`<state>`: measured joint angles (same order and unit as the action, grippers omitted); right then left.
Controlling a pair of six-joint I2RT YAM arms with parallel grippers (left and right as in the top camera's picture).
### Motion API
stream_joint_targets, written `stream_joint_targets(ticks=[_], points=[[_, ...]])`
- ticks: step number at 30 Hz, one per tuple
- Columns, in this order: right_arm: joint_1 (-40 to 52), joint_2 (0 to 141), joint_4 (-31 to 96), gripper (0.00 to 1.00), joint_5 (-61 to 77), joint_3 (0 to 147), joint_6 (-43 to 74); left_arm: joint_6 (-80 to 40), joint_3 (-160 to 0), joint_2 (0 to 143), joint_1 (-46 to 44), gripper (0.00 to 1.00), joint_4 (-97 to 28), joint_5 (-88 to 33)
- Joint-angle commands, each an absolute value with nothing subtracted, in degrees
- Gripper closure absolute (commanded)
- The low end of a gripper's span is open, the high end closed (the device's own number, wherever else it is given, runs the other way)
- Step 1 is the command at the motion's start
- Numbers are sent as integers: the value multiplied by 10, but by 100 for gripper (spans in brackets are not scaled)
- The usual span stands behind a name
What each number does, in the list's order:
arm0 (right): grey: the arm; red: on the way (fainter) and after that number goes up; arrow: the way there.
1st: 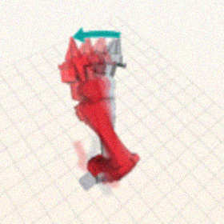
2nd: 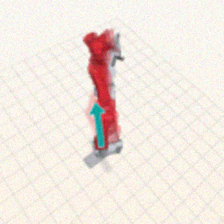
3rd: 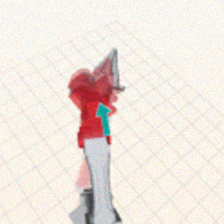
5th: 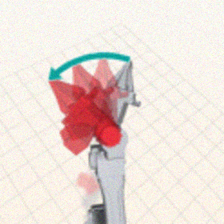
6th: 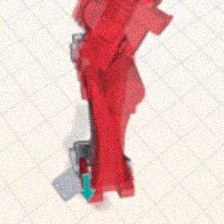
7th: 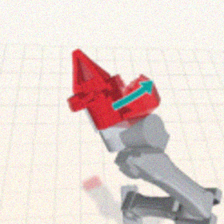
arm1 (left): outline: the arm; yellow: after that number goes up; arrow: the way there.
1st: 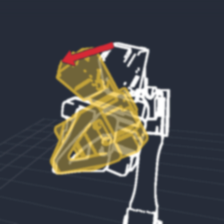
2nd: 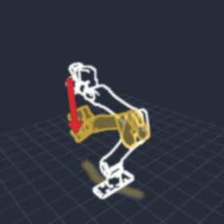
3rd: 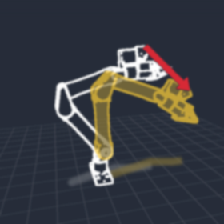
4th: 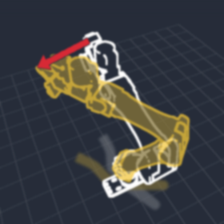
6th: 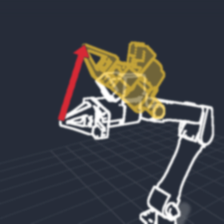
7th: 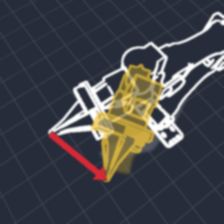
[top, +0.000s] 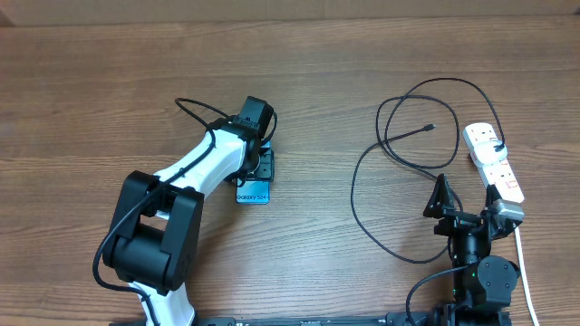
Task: Plug charger to phone and switch on socket
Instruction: 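Close the left gripper on the phone's short edge and lift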
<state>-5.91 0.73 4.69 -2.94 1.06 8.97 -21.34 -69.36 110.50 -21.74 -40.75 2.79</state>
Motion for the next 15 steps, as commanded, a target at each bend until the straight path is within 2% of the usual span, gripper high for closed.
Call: stream_joint_targets(ticks=[1, 15], points=[[-57, 3, 45, 0, -27, 4, 85, -232, -694, 1120, -216, 48, -414, 23], [-57, 3, 45, 0, -27, 4, 85, -245, -770, 1120, -216, 51, -489, -2]])
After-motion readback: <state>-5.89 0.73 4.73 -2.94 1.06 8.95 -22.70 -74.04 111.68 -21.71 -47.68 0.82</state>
